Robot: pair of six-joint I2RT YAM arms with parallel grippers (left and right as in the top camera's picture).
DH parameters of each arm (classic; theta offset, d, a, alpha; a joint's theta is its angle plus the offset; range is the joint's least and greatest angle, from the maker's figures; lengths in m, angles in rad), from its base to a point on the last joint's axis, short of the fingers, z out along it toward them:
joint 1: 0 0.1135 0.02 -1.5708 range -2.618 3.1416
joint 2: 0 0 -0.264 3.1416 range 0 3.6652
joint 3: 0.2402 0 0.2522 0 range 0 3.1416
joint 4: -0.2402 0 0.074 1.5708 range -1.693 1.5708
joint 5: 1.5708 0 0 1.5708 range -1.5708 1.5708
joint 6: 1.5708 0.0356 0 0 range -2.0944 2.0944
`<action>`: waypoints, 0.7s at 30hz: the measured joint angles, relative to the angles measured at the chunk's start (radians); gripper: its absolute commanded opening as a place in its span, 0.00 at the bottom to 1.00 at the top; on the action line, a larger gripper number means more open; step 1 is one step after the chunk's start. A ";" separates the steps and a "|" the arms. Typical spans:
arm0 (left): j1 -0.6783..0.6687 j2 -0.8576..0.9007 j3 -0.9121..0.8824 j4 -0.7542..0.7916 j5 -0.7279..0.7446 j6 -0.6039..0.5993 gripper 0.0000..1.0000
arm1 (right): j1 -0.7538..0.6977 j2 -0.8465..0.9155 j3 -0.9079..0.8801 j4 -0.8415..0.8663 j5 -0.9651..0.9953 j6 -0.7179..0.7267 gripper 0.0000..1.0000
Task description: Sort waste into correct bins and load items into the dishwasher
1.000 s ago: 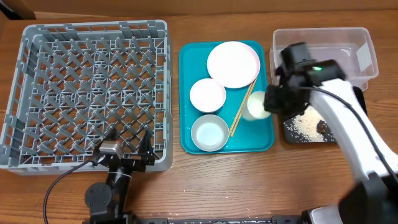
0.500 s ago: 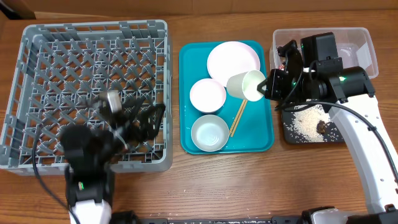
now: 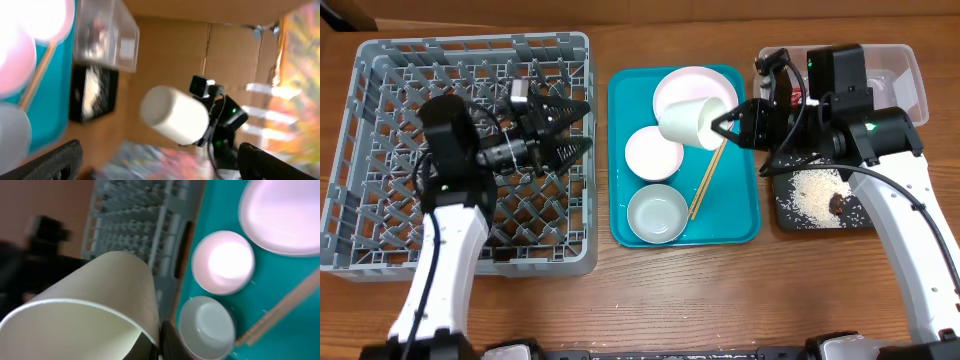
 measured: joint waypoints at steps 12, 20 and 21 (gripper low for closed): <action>-0.006 0.138 0.000 -0.002 0.096 -0.016 1.00 | 0.092 0.002 -0.185 0.341 -0.102 0.119 0.04; -0.054 0.138 0.000 0.008 0.172 0.129 0.95 | 0.219 0.053 -0.220 0.528 -0.111 0.221 0.04; -0.054 0.138 0.000 0.009 0.180 0.142 0.95 | 0.227 0.065 -0.222 0.540 -0.112 0.229 0.04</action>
